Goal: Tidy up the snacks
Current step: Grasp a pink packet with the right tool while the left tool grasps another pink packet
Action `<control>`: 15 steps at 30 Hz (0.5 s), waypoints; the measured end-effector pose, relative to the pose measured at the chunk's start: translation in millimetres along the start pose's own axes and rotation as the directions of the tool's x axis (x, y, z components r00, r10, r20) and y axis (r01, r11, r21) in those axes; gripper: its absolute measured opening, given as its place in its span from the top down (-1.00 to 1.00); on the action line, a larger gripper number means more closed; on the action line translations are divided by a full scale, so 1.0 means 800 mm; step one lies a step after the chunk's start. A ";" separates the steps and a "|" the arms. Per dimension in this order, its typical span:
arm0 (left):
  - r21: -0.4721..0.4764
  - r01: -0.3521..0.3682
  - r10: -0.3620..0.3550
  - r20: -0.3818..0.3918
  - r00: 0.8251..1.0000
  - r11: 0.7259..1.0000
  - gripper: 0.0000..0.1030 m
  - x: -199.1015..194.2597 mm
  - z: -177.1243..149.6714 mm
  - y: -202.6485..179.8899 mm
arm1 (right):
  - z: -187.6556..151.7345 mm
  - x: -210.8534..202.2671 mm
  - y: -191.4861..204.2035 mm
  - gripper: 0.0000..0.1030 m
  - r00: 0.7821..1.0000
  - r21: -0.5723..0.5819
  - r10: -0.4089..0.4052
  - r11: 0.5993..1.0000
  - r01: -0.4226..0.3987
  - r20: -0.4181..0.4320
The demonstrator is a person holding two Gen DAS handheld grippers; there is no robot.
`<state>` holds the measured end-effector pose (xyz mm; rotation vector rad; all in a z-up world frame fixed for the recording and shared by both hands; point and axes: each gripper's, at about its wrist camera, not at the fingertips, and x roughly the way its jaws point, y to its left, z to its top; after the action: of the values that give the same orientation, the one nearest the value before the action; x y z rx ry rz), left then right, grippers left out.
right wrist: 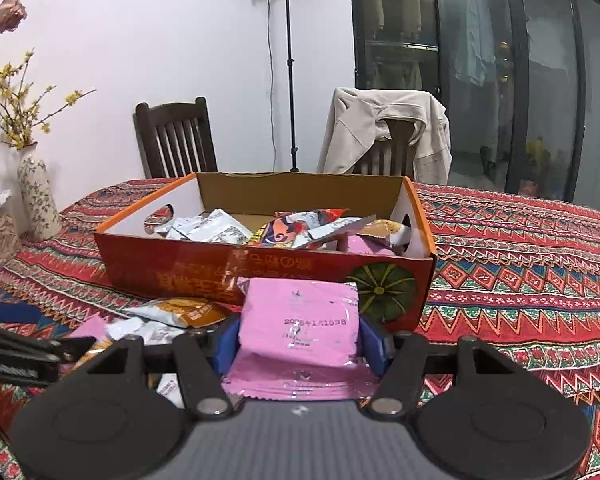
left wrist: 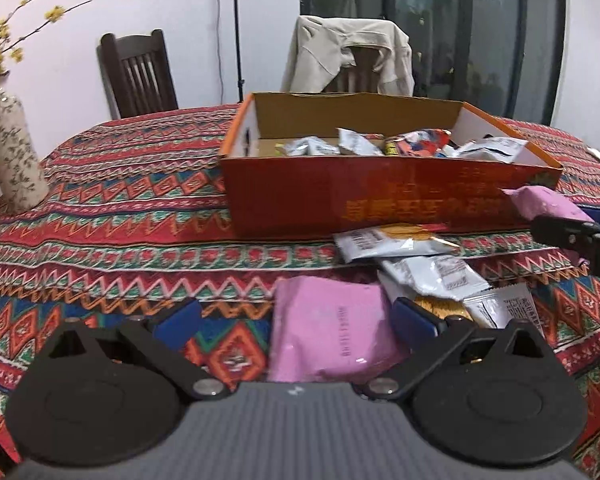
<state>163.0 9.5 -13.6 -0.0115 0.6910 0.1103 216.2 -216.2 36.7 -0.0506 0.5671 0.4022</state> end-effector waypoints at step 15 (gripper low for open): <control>-0.021 -0.008 0.007 -0.075 0.997 1.000 -1.00 0.024 -0.005 -0.024 | -0.009 -0.007 0.009 -0.18 0.999 -0.001 0.050 0.999 -0.050 -0.007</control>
<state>176.9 -7.8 -29.3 -0.0336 0.7645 0.1248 205.2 -212.9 34.2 -0.0388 0.5760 0.4507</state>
